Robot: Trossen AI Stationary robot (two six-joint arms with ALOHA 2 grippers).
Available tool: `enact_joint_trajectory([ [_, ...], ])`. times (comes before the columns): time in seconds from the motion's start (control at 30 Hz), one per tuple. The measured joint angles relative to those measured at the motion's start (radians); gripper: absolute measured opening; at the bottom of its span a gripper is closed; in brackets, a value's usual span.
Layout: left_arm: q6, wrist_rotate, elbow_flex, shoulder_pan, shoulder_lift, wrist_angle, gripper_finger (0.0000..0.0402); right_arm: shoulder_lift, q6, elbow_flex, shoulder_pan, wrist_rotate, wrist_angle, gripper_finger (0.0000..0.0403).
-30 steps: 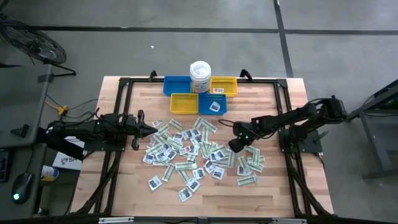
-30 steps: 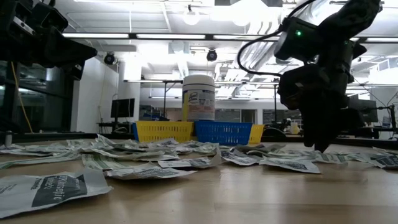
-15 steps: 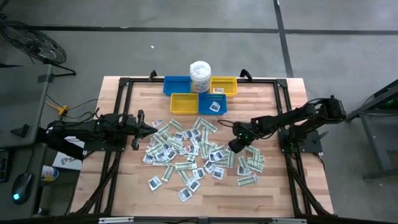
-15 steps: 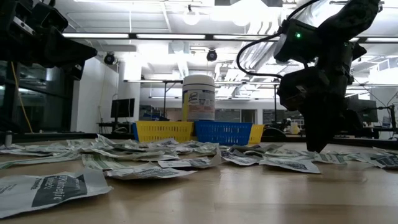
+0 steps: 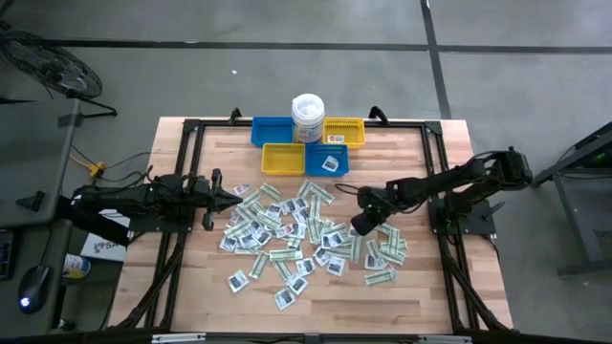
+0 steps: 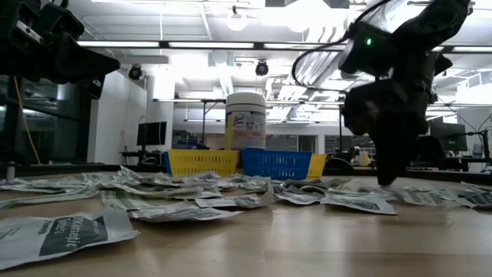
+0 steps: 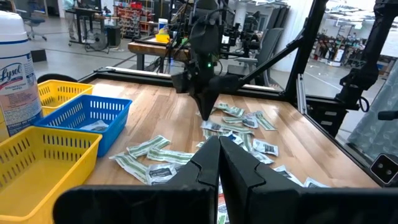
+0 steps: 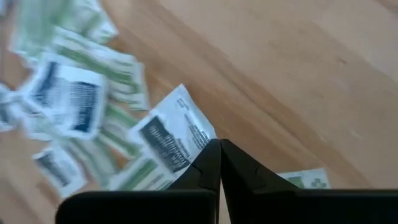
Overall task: Pick & Place First Aid Supplies
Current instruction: Put the black towelette pack into the right blue bin
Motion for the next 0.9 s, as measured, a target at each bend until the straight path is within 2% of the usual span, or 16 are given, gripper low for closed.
enact_joint_trajectory([
  [0.5, 0.0, 0.0, 0.0, 0.0, 0.0, 0.0, 0.0007, -0.203, -0.04, 0.002, -0.045, 0.08, 0.032, 0.0],
  [0.7, 0.0, 0.0, 0.0, 0.0, 0.0, 0.0, 0.0007, -0.264, -0.098, 0.002, -0.108, 0.131, 0.151, 0.0],
  [0.9, 0.0, 0.0, 0.0, 0.0, 0.0, 0.0, 0.0007, -0.267, -0.167, 0.003, -0.195, 0.142, 0.272, 0.0],
])
